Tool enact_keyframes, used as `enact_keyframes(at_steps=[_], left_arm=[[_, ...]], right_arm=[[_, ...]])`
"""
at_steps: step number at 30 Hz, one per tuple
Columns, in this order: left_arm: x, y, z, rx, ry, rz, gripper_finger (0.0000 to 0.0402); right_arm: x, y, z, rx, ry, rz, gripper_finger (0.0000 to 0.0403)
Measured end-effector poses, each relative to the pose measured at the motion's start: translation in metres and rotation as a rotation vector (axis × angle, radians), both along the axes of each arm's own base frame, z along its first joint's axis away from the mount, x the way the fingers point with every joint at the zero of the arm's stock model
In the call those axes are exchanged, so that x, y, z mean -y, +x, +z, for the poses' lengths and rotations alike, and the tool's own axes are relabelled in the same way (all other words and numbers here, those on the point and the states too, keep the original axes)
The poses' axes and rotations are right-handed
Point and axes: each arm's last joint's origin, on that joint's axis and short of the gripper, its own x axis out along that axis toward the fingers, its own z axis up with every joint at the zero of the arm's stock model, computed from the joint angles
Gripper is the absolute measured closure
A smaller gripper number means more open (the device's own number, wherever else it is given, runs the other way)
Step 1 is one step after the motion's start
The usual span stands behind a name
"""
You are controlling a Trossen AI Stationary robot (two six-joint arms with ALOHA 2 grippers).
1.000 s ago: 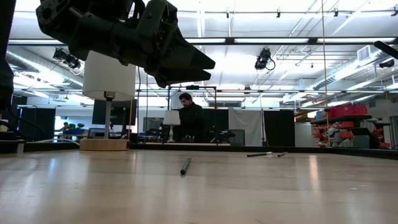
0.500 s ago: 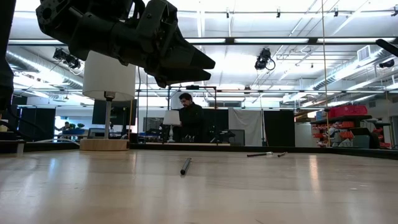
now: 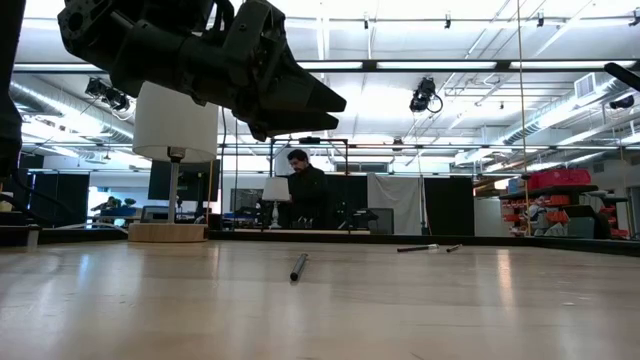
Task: Pick & Place Makeup Supplies
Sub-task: Put the silver makeup brush into the transparent organizer
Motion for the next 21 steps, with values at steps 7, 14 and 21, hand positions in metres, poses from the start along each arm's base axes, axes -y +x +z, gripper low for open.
enact_keyframes(at_steps=[7, 14, 21], left_arm=[[-0.001, 0.0, 0.0, 0.001, 0.006, 0.024, 0.017], [-0.011, 0.002, 0.002, 0.024, -0.005, 0.123, 0.017], [-0.063, 0.009, 0.003, 0.077, -0.088, 0.297, 0.017]], right_arm=[[0.031, 0.038, 0.002, 0.017, -0.104, -0.174, 0.0318], [0.073, 0.073, -0.019, -0.137, -0.188, -0.326, 0.0281], [0.101, 0.086, -0.019, -0.168, -0.258, -0.441, 0.021]])
